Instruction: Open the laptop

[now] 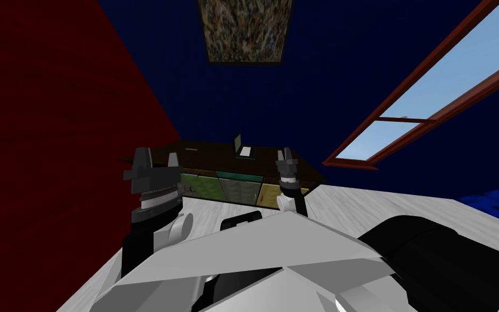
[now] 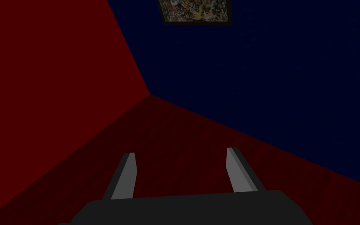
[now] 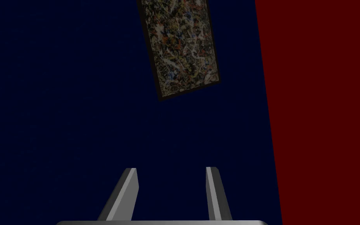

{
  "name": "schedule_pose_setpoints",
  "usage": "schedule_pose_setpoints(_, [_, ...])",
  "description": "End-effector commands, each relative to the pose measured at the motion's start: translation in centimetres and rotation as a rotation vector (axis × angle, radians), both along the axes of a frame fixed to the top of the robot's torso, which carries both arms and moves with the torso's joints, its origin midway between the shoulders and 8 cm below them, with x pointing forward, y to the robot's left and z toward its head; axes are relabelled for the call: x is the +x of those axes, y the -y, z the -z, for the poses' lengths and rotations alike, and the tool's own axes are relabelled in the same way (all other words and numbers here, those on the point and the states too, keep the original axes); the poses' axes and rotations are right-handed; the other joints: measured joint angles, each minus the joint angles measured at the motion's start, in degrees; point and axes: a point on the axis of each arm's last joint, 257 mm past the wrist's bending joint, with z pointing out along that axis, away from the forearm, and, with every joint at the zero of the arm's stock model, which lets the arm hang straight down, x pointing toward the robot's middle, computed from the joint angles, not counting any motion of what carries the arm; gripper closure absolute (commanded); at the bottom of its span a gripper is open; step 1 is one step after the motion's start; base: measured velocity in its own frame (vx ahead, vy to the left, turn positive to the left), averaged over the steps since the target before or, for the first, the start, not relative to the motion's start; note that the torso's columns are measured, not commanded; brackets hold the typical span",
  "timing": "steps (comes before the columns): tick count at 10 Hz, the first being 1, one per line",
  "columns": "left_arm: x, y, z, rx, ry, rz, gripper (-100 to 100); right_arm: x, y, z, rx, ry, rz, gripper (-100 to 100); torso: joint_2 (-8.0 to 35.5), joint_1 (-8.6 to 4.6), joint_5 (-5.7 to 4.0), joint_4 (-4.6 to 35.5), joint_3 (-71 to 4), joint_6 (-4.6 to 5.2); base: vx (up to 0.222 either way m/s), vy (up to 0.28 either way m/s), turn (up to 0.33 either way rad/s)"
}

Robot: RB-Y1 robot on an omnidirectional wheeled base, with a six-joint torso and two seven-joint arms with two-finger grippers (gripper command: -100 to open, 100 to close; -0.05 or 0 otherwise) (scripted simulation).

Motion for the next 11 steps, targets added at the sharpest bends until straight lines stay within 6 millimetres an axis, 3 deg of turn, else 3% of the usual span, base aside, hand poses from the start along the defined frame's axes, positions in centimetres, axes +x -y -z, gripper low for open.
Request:
schedule_pose_setpoints(1, [0.0, 0.0, 0.0, 0.000, 0.000, 0.000, 0, 0.0, 0.0, 0.0, 0.000, 0.000, 0.000, 0, 4.2, 0.00, 0.00, 4.2, -8.5, 0.00, 0.000, 0.000, 0.000])
schedule_pose_setpoints(3, [0.0, 0.0, 0.0, 0.000, 0.000, 0.000, 0, 0.0, 0.0, 0.0, 0.000, 0.000, 0.000, 0, 12.7, 0.00, 0.00, 12.7, -25.4, 0.00, 0.000, 0.000, 0.000])
schedule_pose_setpoints(4, [0.0, 0.0, 0.0, 0.000, 0.000, 0.000, 0, 0.6, -0.4, 0.7, -0.058, -0.022, -0.004, -100, 16.9, 0.00, 0.00, 16.9, -33.8, 0.00, 0.010, 0.063, 0.002])
schedule_pose_setpoints(6, [0.0, 0.0, 0.0, 0.000, 0.000, 0.000, 0, 1.3, -0.7, 1.6, -0.127, -0.049, -0.002, -100, 19.4, 0.31, 0.09, 19.4, -38.9, 0.00, -0.004, 0.138, -0.003])
schedule_pose_setpoints(11, [0.0, 0.0, 0.0, 0.000, 0.000, 0.000, 0, 4.1, -0.6, 5.2, -0.377, -0.140, 0.031, -100, 19.6, -0.01, 0.00, 19.6, -39.2, 0.00, -0.024, 0.196, -0.005])
